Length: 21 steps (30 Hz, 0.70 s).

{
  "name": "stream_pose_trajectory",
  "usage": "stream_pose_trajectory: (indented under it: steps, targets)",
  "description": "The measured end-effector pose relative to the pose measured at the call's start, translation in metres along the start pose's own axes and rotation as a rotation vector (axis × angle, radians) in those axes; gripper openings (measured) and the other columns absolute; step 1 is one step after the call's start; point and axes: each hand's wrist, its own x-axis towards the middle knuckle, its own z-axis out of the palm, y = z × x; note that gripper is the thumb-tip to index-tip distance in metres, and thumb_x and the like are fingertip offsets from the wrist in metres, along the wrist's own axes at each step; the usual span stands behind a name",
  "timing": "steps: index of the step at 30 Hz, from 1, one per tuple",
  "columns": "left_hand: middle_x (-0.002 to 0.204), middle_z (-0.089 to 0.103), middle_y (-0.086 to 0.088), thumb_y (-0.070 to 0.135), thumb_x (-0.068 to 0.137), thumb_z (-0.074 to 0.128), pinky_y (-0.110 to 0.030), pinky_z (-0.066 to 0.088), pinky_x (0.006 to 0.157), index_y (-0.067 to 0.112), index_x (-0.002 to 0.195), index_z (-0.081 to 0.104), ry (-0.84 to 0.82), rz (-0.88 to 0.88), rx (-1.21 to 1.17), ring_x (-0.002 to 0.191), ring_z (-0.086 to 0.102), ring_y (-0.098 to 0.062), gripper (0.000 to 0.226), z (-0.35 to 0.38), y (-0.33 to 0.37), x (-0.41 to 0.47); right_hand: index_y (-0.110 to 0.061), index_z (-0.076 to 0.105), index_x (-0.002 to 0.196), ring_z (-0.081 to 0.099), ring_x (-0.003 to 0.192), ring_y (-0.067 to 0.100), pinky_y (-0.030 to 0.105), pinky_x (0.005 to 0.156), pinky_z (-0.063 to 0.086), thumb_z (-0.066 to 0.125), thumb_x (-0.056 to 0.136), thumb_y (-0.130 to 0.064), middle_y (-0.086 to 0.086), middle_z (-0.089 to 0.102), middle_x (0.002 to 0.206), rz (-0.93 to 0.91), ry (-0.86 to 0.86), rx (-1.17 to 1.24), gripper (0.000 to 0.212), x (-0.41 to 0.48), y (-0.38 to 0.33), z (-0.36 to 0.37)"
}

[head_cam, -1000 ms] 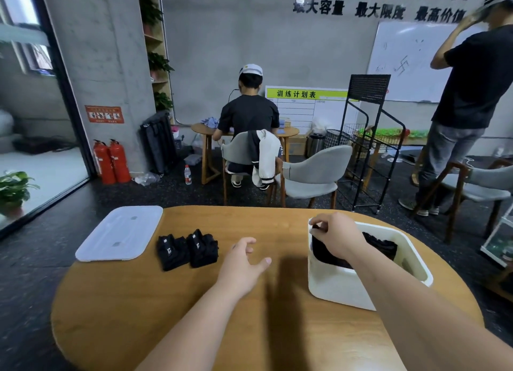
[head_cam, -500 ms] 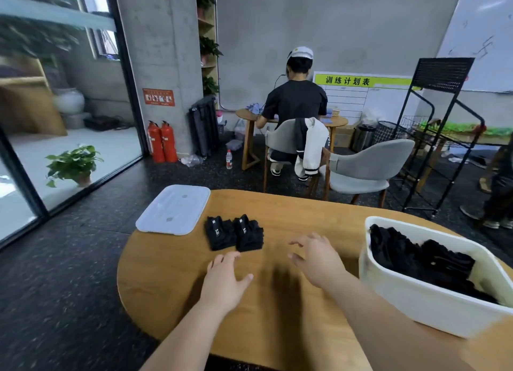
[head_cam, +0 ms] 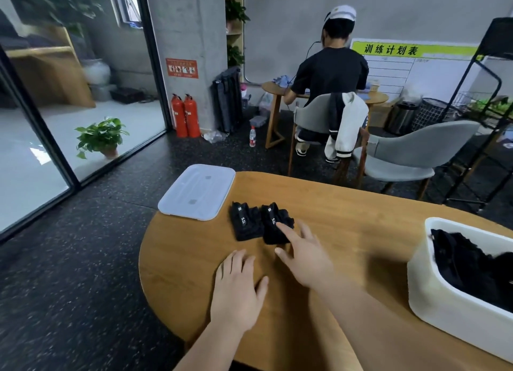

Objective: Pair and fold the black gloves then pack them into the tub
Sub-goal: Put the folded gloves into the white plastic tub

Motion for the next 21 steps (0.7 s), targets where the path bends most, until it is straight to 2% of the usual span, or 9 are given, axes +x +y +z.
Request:
stream_pose_trajectory:
  steps: [3,5,8,11,17,21]
  targets:
    - [0.166,0.027,0.008,0.065,0.105,0.023,-0.042,0.023,0.129,0.032,0.158,0.038,-0.011,-0.006,0.022,0.157,0.018,-0.016,0.065,0.0,0.0,0.0,-0.057,0.009,0.161,0.021,0.156,0.034,0.049,0.114,0.046,0.042,0.107,-0.059,-0.005,-0.011,0.175,-0.013,-0.012,-0.025,0.064,0.018,-0.007,0.006]
    - [0.166,0.027,0.008,0.066,0.105,0.023,-0.042,0.022,0.128,0.032,0.158,0.039,-0.019,-0.008,0.024,0.157,0.018,-0.016,0.065,0.0,0.0,0.001,-0.055,0.006,0.162,0.014,0.159,0.032,0.049,0.119,0.04,0.035,0.106,-0.064,-0.005,-0.015,0.175,-0.007,-0.043,-0.065,0.064,0.029,-0.007,0.011]
    - [0.167,0.027,0.008,0.066,0.104,0.022,-0.042,0.021,0.129,0.033,0.157,0.039,-0.025,-0.013,0.028,0.157,0.017,-0.016,0.065,-0.001,0.001,0.001,-0.045,0.004,0.166,0.009,0.161,0.026,0.046,0.128,0.024,0.023,0.105,-0.069,-0.001,-0.008,0.176,0.022,-0.094,-0.111,0.068,0.035,0.002,0.02]
    - [0.168,0.025,0.009,0.067,0.104,0.023,-0.043,0.02,0.129,0.034,0.158,0.038,-0.041,-0.014,0.025,0.158,0.015,-0.016,0.065,-0.001,0.001,0.004,-0.041,-0.001,0.167,0.008,0.162,0.022,0.042,0.13,0.012,0.016,0.105,-0.069,-0.001,-0.003,0.176,0.028,-0.081,-0.175,0.07,0.03,0.011,0.029]
    - [0.169,0.023,0.009,0.065,0.105,0.023,-0.042,0.018,0.13,0.034,0.158,0.037,-0.048,-0.019,0.03,0.158,0.013,-0.016,0.064,-0.002,0.001,0.003,-0.037,0.0,0.167,0.0,0.162,0.014,0.038,0.132,0.004,0.011,0.106,-0.067,-0.003,-0.004,0.176,0.012,0.022,-0.219,0.069,0.002,0.021,0.044]
    - [0.168,0.025,0.007,0.064,0.106,0.023,-0.042,0.017,0.13,0.033,0.158,0.038,-0.057,-0.009,0.04,0.159,0.013,-0.017,0.063,-0.005,0.003,0.0,-0.037,0.003,0.167,0.001,0.162,0.013,0.037,0.132,0.003,0.007,0.105,-0.068,-0.003,-0.001,0.176,0.017,0.045,-0.227,0.07,-0.024,0.026,0.047]
